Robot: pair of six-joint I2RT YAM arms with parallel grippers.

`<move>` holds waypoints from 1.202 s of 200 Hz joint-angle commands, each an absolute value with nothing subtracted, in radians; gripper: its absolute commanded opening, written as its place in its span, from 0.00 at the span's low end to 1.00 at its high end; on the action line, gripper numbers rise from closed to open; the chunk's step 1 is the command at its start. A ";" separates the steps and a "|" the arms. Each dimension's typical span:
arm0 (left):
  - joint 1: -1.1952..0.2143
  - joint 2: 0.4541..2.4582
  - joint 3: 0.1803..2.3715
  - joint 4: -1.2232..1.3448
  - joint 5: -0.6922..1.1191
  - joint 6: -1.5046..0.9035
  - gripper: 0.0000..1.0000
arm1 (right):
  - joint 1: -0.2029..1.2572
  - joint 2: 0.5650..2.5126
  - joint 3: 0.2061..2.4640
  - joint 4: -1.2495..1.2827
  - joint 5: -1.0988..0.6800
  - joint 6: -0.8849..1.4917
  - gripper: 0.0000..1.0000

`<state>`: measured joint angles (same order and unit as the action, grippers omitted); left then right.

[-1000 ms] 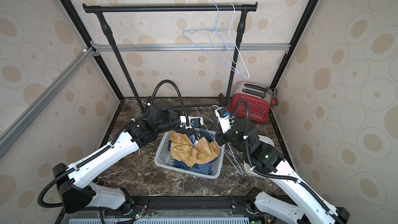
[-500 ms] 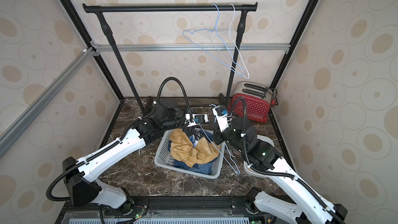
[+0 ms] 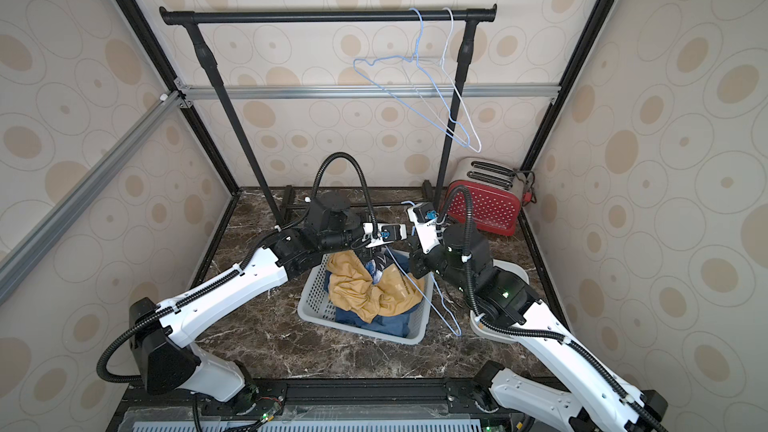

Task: Remove the clothespins securing t-shirts to the hanger
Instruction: Place the hanger on the clothes rail.

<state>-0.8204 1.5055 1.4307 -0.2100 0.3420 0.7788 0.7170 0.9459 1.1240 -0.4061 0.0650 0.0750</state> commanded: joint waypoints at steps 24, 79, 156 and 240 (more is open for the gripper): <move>-0.827 1.503 1.473 -0.185 0.343 0.780 0.07 | 0.719 0.950 1.154 -0.380 0.047 0.075 0.00; -0.825 1.477 1.463 -0.209 0.277 0.843 0.01 | 0.718 0.921 1.181 -0.477 0.078 0.026 0.47; -0.769 1.448 1.437 -0.223 0.284 0.865 0.00 | 0.716 0.814 1.358 -0.995 0.108 -0.023 0.58; -0.761 1.453 1.435 -0.216 0.303 0.857 0.00 | 0.707 0.791 1.257 -1.102 0.065 0.077 0.50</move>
<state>-0.7654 1.4757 1.4300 -0.2230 0.2852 0.8394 0.7158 0.7940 1.2915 -1.0679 0.0803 0.0498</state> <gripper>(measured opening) 0.059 0.513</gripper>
